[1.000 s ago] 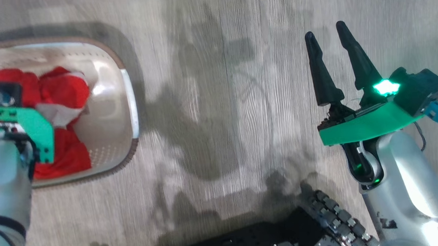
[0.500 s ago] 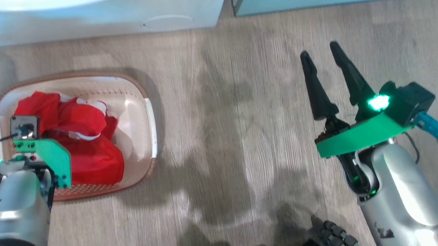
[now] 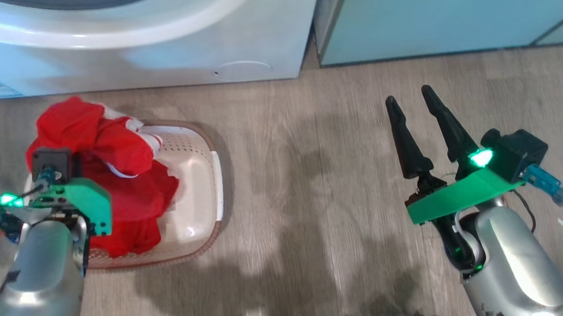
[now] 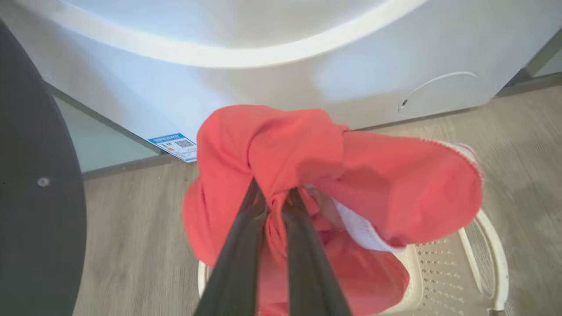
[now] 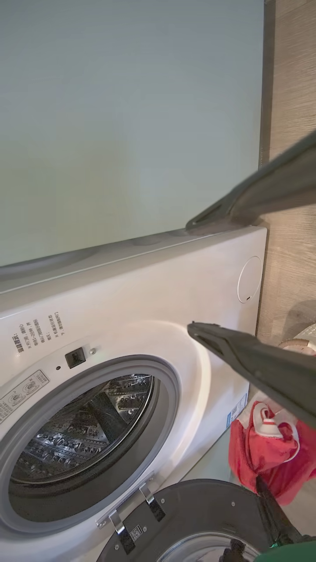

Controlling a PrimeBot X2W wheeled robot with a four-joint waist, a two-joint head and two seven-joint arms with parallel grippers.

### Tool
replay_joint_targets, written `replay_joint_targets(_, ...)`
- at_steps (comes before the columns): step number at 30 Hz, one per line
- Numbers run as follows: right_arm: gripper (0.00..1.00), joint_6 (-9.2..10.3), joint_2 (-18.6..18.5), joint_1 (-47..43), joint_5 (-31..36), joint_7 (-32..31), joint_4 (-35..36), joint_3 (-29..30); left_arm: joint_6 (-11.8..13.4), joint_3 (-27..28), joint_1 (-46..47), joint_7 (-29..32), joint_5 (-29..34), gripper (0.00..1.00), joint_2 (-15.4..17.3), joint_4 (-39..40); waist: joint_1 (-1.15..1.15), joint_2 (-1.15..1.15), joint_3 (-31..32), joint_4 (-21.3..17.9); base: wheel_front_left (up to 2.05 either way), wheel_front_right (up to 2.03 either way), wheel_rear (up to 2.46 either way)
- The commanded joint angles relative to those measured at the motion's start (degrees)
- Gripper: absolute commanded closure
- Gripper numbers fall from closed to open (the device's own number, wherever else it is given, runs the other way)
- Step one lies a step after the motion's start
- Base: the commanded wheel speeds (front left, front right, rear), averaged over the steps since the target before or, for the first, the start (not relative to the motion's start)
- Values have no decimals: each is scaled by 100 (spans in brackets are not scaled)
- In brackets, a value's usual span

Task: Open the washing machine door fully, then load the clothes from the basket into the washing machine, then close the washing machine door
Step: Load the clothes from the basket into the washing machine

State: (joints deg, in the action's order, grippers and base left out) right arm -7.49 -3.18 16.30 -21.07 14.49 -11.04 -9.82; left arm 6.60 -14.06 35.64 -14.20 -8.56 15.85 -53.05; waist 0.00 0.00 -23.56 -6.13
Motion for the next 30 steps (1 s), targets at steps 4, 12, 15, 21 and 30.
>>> replay_joint_targets(4, 0, 0, 30, -95, 58, 51, 120, -112, 106, 316, -274, -79, 18, 100, 165, 724, 0, 0, 288, 150, 0, 0, 0)
replay_joint_targets(12, 0, 0, 30, -235, 118, 51, 46, -108, 74, 562, -874, -79, 22, 100, -41, 1937, 0, 0, 799, 294, 0, 0, 0)
replay_joint_targets(15, 0, 0, 30, -291, 132, 51, 35, -73, -13, 685, -1110, -79, 3, 100, -140, 2368, 0, 0, 978, 329, 0, 0, 0)
replay_joint_targets(21, 0, 0, 30, -386, 122, 51, 34, -1, -394, 940, -1580, -79, -61, 100, -392, 3247, 0, 0, 1243, 381, 0, 0, 0)
replay_joint_targets(30, 0, 0, 30, -588, 133, 51, 42, 134, -1125, 1395, -2257, -80, -128, 100, -910, 4132, 0, 0, 1579, 463, 0, 0, 0)
